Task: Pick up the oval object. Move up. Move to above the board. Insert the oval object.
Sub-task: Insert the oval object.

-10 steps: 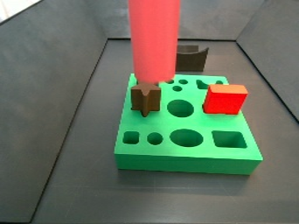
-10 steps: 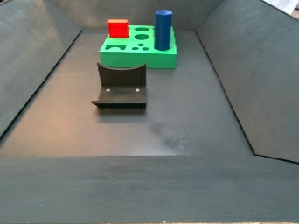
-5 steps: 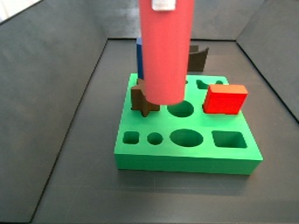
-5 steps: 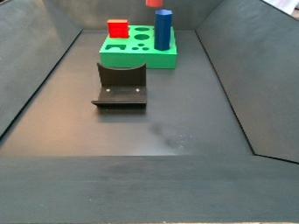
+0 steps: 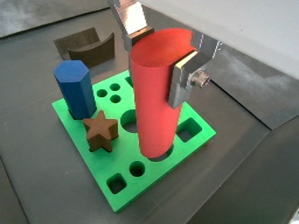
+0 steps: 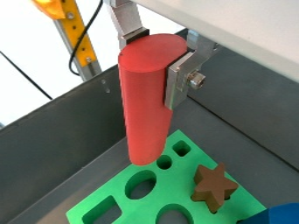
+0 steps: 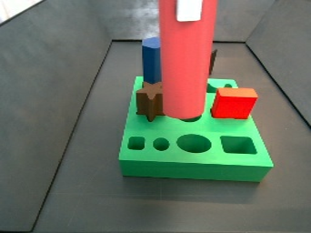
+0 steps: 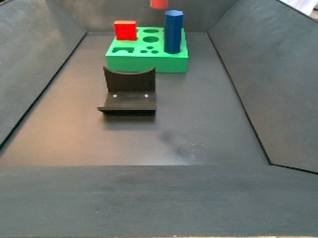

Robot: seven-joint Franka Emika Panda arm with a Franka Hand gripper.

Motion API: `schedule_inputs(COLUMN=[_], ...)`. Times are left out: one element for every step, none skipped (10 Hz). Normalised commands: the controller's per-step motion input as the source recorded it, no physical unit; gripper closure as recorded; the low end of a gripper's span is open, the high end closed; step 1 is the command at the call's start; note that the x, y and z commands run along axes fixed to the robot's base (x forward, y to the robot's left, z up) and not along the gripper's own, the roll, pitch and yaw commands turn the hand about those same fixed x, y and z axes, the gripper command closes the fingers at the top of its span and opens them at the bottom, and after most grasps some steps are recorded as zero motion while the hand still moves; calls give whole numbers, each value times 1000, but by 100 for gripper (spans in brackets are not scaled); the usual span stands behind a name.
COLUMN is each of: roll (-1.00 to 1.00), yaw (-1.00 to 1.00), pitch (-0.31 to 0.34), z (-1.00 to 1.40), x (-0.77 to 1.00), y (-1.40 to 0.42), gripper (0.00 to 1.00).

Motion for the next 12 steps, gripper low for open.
schedule_inputs(roll=[0,0,0,0,0,0,81,136,103,121,144,110], yaw=[229,134,114,191,240,229,274,243,194,140,69,0], pitch=[0,0,0,0,0,0,0,0,-4,0,0,0], z=[-63,-49,-46,-17,-43,-160,-429,-603,-489,-400,-391,-211], x=[606,526,491,680,614,594,494,383,269,211,214,43], y=[-46,-74,-103,0,0,0,0,-20,-26,-23,-14,0], gripper=[100,100,100,100,100,100,100,100,100,100,100,100])
